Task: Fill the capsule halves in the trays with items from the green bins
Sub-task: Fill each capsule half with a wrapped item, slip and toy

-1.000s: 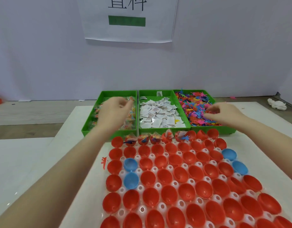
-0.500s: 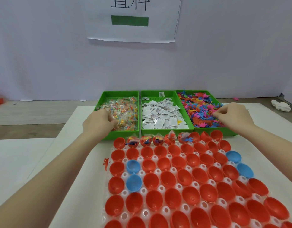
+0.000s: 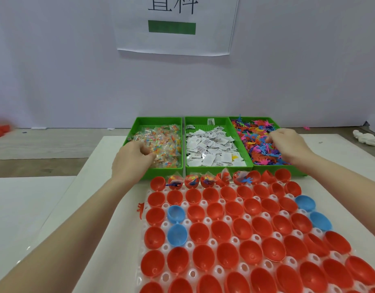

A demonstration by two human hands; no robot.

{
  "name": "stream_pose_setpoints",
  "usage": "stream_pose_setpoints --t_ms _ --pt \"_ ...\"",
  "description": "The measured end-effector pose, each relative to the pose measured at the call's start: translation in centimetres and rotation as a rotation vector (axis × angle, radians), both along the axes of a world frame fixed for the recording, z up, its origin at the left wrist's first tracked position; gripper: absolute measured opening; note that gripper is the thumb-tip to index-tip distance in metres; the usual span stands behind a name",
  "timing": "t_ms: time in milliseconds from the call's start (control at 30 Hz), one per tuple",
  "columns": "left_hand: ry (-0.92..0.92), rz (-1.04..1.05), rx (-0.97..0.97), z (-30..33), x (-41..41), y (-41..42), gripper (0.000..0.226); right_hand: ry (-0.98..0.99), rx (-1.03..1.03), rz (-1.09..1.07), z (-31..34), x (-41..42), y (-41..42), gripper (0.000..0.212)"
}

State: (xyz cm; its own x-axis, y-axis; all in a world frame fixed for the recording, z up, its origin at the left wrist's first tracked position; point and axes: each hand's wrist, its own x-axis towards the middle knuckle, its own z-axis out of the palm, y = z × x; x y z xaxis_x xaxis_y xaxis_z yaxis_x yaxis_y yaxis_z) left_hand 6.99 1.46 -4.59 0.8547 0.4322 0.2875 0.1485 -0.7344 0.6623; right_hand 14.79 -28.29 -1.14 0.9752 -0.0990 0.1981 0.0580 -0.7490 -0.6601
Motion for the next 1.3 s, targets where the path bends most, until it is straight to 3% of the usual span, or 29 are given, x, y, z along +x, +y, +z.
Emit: stream_pose_setpoints --t_ms 167,300,400,500,567,633,733,800,900,1000,1133,1200,1300 --pt "-0.042 0.009 -0.437 0.4 -0.2 -0.1 0.017 0.091 -0.335 0.222 -0.4 -0.4 4.1 0.035" --pt "-0.104 0.04 -0.722 0.7 -0.5 0.1 0.009 0.156 -0.527 0.204 -1.0 -0.5 6.3 0.036" --pt "-0.126 -0.003 -0.885 1.3 -1.0 -0.3 0.013 0.165 -0.541 0.133 -1.2 -0.5 7.3 0.041" --pt "-0.13 -0.066 -1.004 1.9 -1.6 -0.8 0.013 0.148 -0.44 0.102 -1.5 -0.1 7.3 0.018" --pt "-0.135 -0.126 -1.061 2.4 -1.9 -1.1 0.012 0.07 -0.267 0.102 -1.5 -0.1 7.1 0.018" --pt "-0.138 -0.189 -1.122 3.0 -2.2 -1.6 0.009 -0.028 -0.007 0.126 -0.8 -0.5 7.1 0.02" --pt "-0.129 -0.284 -1.173 3.9 -2.7 -2.9 0.009 0.005 0.579 0.223 1.5 -2.5 7.9 0.017" --pt "-0.129 -0.335 -1.187 4.5 -2.9 -4.1 0.01 0.078 0.735 0.363 3.0 -4.6 8.2 0.011" --pt "-0.131 -0.367 -1.262 5.3 -3.3 -6.0 0.029 0.067 0.749 0.524 4.0 -7.8 8.4 0.01" --pt "-0.108 -0.507 -1.255 5.8 -4.0 -7.5 0.039 -0.087 0.703 0.538 4.4 -9.7 8.2 0.004" --pt "-0.075 -0.731 -1.315 6.2 -5.0 -8.9 0.023 -0.279 0.553 0.482 4.4 -10.8 7.5 0.004" --pt "-0.092 -0.761 -1.411 6.3 -5.3 -9.5 0.02 -0.339 0.5 0.476 4.1 -11.1 7.2 0.005" --pt "-0.092 -0.77 -1.364 6.2 -5.5 -10.2 0.016 -0.359 0.489 0.441 4.0 -11.3 6.8 0.011"
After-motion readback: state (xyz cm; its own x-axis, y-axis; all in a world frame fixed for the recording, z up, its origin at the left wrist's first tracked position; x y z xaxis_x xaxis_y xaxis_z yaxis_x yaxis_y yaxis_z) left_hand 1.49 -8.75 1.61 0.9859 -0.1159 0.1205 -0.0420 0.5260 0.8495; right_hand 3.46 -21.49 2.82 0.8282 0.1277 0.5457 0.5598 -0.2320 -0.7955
